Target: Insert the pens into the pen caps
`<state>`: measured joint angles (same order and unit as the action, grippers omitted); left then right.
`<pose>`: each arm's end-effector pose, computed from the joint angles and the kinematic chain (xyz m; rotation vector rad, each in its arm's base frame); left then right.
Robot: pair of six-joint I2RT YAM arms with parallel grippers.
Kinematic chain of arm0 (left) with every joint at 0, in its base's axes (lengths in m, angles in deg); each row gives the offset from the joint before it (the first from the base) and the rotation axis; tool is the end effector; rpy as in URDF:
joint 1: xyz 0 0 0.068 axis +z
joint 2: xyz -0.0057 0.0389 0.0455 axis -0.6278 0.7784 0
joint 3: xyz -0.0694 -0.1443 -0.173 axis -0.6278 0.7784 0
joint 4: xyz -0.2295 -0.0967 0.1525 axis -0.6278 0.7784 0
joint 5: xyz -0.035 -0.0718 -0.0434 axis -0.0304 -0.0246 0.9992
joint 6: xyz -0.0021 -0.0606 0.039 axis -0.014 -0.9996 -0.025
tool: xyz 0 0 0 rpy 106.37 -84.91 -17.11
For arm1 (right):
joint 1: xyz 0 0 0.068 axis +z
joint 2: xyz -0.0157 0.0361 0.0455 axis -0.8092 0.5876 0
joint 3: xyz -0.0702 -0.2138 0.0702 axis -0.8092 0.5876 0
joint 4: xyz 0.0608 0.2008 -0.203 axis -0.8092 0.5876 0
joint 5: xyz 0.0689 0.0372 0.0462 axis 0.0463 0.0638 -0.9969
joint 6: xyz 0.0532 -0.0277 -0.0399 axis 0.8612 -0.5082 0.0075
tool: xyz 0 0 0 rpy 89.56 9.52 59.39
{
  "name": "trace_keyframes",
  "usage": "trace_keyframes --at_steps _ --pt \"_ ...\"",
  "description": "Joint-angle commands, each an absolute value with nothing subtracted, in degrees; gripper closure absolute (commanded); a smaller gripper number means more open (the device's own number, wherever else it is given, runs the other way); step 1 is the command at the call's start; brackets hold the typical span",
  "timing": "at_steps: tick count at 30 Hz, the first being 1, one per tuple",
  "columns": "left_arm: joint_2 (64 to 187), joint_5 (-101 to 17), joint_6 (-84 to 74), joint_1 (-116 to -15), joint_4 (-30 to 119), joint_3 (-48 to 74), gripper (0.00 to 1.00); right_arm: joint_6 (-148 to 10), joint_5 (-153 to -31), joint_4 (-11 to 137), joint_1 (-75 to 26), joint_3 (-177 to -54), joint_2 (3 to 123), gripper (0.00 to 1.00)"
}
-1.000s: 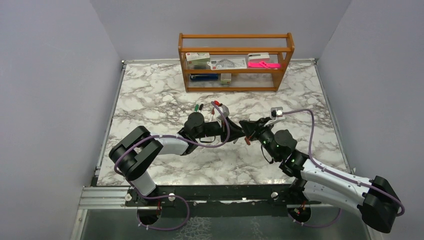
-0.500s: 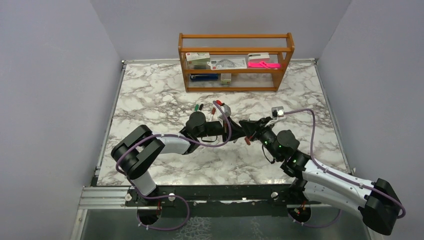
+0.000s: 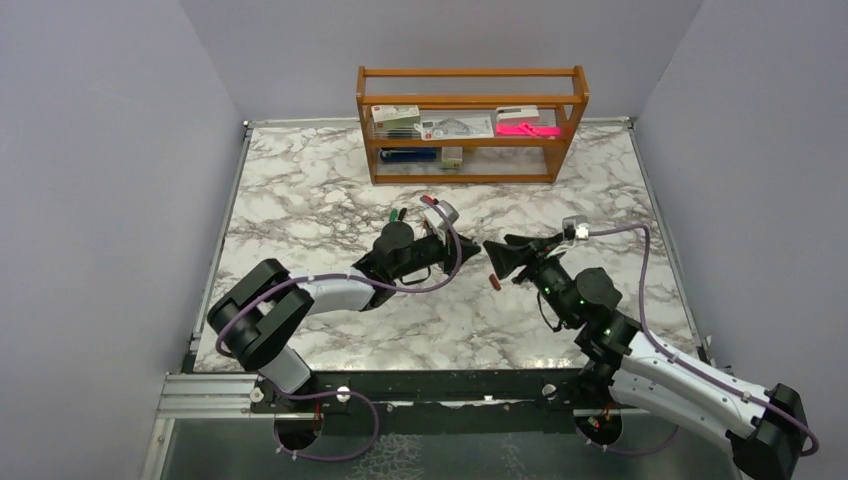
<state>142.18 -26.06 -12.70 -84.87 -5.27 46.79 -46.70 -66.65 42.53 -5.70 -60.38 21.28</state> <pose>0.2389 -0.2824 0.1476 0.7374 1.5701 -1.1998 0.1855 0.1808 0.2266 -0.0114 1.6126 0.8215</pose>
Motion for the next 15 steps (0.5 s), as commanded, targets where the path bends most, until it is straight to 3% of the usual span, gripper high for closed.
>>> trace_keyframes --at_steps 1,4,8,15 --pt "134.4 -55.1 -6.5 -84.8 1.9 49.5 1.00 -53.0 -63.5 45.0 -5.5 -60.3 17.0 0.39" --pt "129.1 -70.9 -6.8 -84.7 2.0 53.0 1.00 -54.6 -61.5 51.9 -5.5 -62.5 17.7 0.40" --pt "124.5 -82.9 -10.1 -84.6 2.2 55.6 1.00 -56.0 -60.5 60.8 -5.5 -65.5 22.1 0.44" --pt "120.9 -78.0 -8.8 -84.5 2.1 57.4 1.00 -52.5 -60.3 73.7 -5.5 -69.4 32.9 0.48"
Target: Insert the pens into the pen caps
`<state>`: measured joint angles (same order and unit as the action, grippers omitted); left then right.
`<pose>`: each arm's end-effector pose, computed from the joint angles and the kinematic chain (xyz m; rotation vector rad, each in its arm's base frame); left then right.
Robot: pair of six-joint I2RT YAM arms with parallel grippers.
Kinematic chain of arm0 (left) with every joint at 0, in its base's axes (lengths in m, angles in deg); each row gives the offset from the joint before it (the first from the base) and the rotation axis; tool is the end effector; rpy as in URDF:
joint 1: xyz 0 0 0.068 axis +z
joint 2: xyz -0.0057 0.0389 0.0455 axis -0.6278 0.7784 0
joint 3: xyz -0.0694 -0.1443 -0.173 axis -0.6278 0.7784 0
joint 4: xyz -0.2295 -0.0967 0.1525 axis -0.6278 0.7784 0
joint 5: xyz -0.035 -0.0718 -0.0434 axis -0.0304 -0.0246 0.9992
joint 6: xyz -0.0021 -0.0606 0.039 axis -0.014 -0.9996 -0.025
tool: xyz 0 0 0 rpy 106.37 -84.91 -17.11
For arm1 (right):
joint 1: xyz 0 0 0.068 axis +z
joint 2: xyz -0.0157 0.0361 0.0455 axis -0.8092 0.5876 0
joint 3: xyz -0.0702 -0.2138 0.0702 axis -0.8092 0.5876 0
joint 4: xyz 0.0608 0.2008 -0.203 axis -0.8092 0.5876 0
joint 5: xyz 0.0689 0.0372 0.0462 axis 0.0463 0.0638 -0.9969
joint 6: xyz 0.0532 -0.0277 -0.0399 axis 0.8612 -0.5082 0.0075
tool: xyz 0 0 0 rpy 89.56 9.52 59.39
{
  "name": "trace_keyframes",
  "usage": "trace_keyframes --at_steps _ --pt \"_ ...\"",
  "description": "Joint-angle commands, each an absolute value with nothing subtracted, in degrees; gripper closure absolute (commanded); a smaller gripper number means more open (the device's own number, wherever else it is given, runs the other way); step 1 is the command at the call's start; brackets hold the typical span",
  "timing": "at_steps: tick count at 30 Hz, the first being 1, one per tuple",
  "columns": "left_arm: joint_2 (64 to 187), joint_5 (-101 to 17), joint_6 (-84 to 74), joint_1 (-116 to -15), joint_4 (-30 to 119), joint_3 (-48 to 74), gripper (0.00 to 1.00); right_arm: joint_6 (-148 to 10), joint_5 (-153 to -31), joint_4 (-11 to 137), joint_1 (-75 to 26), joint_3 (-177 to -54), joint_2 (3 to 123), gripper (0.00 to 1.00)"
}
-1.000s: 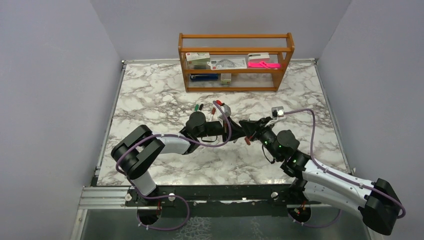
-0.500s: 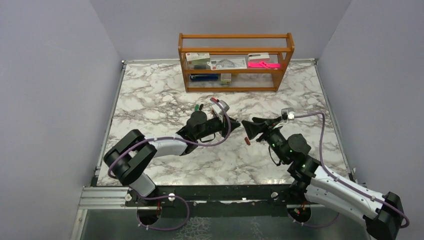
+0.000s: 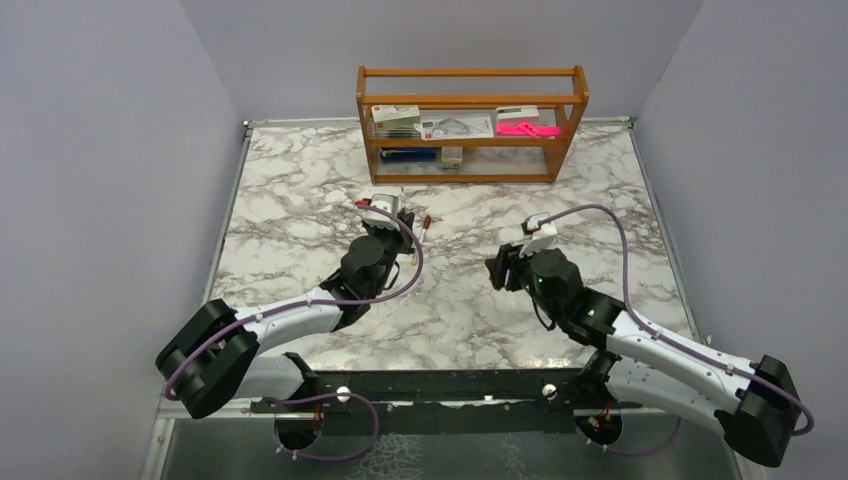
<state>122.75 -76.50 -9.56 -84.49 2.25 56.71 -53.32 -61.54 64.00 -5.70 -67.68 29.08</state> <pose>0.2434 -0.2109 0.1797 0.0413 1.5830 -0.4907 0.1962 0.1853 0.1981 -0.1633 1.9237 0.4479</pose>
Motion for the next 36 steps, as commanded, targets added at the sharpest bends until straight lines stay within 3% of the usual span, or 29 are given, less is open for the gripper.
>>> trace_keyframes --at_steps 1,8,13,21,36 --pt "120.9 -76.9 -8.2 -84.5 2.1 57.4 1.00 -52.2 -60.7 74.4 -5.5 -69.7 34.5 0.48" --pt "120.7 -69.4 -7.0 -84.5 1.8 57.5 0.92 -47.1 -61.2 79.3 -5.5 -74.1 44.9 0.50" --pt "120.2 -64.5 -5.4 -84.5 1.8 58.0 1.00 -44.8 -62.2 80.2 -6.1 -76.1 51.2 0.51" --pt "120.6 -55.8 -3.8 -84.6 1.5 57.4 1.00 -46.5 -67.6 75.4 -10.5 -76.5 56.7 0.53" --pt "121.4 -53.6 -4.0 -84.6 1.5 57.1 1.00 -48.2 -68.6 72.0 -11.7 -78.4 65.4 0.56"
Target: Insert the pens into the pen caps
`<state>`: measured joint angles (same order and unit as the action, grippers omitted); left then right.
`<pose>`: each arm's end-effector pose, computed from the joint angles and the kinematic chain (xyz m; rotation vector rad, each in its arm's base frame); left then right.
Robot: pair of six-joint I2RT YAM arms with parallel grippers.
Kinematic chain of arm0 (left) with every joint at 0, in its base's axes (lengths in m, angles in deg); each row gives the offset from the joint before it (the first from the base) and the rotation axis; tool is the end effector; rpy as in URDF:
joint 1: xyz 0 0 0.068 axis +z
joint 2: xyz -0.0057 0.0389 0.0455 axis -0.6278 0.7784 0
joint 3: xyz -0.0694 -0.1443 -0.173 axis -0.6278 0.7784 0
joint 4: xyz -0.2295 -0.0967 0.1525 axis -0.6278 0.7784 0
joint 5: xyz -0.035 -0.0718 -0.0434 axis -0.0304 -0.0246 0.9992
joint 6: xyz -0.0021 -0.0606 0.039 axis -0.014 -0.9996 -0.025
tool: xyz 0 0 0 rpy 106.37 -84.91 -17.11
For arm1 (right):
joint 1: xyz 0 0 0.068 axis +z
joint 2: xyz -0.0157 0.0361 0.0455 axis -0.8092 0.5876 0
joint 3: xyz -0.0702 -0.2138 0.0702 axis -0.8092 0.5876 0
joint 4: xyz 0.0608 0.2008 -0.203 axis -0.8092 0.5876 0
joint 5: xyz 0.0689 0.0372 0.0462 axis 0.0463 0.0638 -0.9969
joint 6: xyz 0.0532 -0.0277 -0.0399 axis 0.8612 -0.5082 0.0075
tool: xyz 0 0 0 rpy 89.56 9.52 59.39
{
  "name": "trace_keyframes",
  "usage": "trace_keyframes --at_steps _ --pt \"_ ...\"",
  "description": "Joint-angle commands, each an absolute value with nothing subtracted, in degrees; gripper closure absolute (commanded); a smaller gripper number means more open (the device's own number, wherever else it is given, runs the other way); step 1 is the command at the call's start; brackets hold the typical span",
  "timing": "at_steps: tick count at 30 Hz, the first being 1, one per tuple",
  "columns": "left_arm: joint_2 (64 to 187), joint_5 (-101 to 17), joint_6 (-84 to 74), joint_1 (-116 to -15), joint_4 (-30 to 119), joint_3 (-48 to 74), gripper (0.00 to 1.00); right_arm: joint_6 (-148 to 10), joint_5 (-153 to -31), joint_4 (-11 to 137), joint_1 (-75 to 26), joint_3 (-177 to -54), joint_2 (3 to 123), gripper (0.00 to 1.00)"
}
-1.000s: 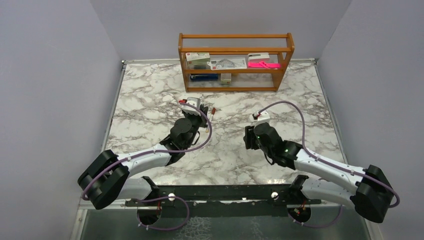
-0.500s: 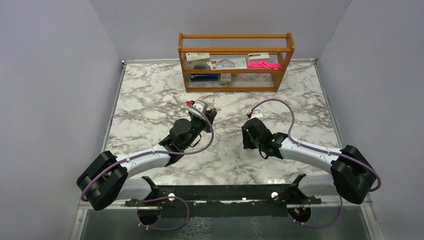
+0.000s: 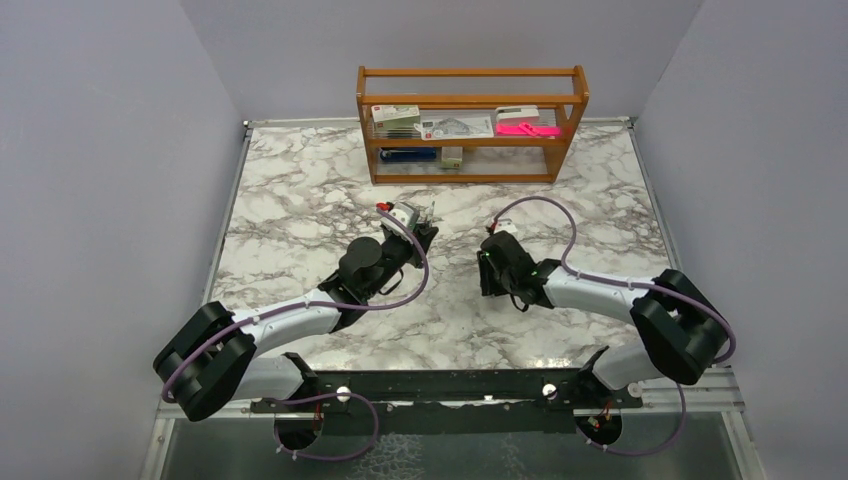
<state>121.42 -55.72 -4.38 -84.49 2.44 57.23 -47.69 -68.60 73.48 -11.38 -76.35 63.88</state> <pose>0.2307 -0.2275 0.1830 0.4001 1.5432 -0.7036 0.2307 0.1902 0.0719 -0.2081 2.4989 0.1520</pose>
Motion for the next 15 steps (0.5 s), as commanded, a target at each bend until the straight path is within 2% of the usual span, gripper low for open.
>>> trace_keyframes --at_steps 1,4,7,10,14,15 --pt "121.5 -53.5 -4.1 -84.5 1.5 57.1 1.00 -48.3 -68.2 72.3 -11.7 -78.6 65.8 0.56" --pt "121.7 -53.5 -4.0 -84.6 1.4 57.1 1.00 -48.7 -66.8 72.8 -11.8 -78.8 66.9 0.57" --pt "122.0 -53.6 -3.9 -84.6 1.4 57.1 1.00 -48.9 -66.6 73.1 -11.7 -79.3 68.0 0.65" --pt "122.1 -53.9 -3.9 -84.5 1.5 57.1 1.00 -48.6 -67.0 73.4 -11.7 -79.6 68.6 0.76" --pt "122.3 -53.6 -3.8 -84.6 1.4 57.1 1.00 -48.3 -66.7 73.5 -11.8 -79.4 68.4 0.97" --pt "122.4 -53.4 -3.8 -84.6 1.4 57.1 1.00 -48.0 -66.7 73.3 -11.7 -79.2 68.0 0.99"
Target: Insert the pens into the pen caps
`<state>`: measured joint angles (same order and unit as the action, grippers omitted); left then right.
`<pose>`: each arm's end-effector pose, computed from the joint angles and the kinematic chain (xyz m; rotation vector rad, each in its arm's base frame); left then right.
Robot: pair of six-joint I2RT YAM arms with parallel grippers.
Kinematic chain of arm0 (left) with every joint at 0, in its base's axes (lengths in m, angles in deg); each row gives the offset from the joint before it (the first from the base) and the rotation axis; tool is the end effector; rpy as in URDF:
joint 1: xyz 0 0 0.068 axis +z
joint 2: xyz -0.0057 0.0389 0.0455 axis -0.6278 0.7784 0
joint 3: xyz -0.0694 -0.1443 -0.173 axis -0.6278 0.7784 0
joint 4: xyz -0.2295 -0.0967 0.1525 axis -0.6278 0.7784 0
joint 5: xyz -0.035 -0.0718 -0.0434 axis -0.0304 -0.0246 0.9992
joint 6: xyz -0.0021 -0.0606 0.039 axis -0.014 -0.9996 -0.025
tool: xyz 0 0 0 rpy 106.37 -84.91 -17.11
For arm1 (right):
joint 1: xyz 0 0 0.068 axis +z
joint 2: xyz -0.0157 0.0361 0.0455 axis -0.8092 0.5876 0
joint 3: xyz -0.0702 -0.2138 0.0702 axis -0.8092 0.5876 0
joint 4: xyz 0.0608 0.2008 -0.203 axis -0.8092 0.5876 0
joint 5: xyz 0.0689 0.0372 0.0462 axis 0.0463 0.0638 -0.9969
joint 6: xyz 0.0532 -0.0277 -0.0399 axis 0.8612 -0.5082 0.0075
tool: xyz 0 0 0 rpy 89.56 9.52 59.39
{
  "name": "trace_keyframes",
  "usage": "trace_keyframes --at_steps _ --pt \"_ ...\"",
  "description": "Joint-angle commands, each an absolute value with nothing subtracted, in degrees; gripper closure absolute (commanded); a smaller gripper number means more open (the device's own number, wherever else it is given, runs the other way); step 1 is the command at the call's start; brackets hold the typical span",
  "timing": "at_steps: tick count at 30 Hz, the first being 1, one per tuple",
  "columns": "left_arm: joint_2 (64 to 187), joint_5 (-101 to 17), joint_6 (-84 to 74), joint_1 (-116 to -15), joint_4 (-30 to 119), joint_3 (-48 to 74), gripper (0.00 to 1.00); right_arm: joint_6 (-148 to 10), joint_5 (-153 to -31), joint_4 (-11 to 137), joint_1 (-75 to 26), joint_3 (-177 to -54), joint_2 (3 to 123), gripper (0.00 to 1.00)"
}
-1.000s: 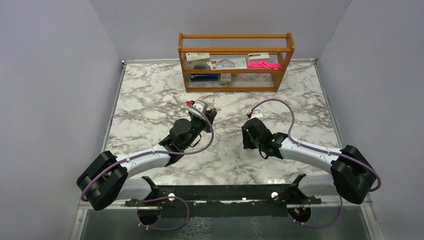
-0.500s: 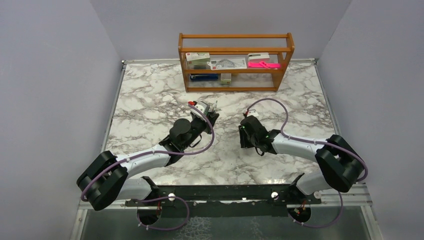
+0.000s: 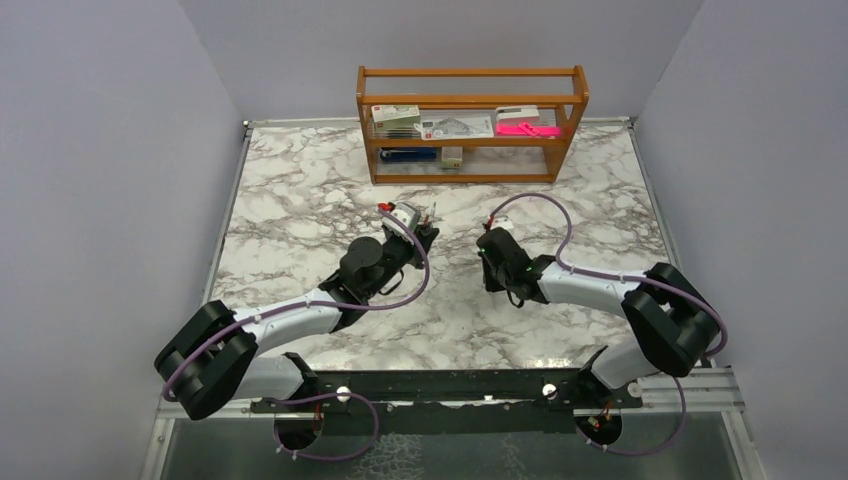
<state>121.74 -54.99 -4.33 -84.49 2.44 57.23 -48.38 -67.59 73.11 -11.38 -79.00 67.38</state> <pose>0.2304 -0.2283 0.1813 0.4129 1.5468 -0.7109 0.2390 0.1964 0.0695 -0.2179 2.4962 0.1219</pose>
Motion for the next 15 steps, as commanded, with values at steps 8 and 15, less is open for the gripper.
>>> trace_keyframes --at_steps 8,15 --pt "124.8 -45.5 -6.9 -84.6 0.7 55.7 1.00 -44.9 -67.8 61.9 -12.0 -72.3 48.4 0.99" --pt "129.9 -36.5 -17.7 -84.6 -8.5 55.0 1.00 -42.9 -66.2 51.9 -12.7 -66.3 29.7 0.99"
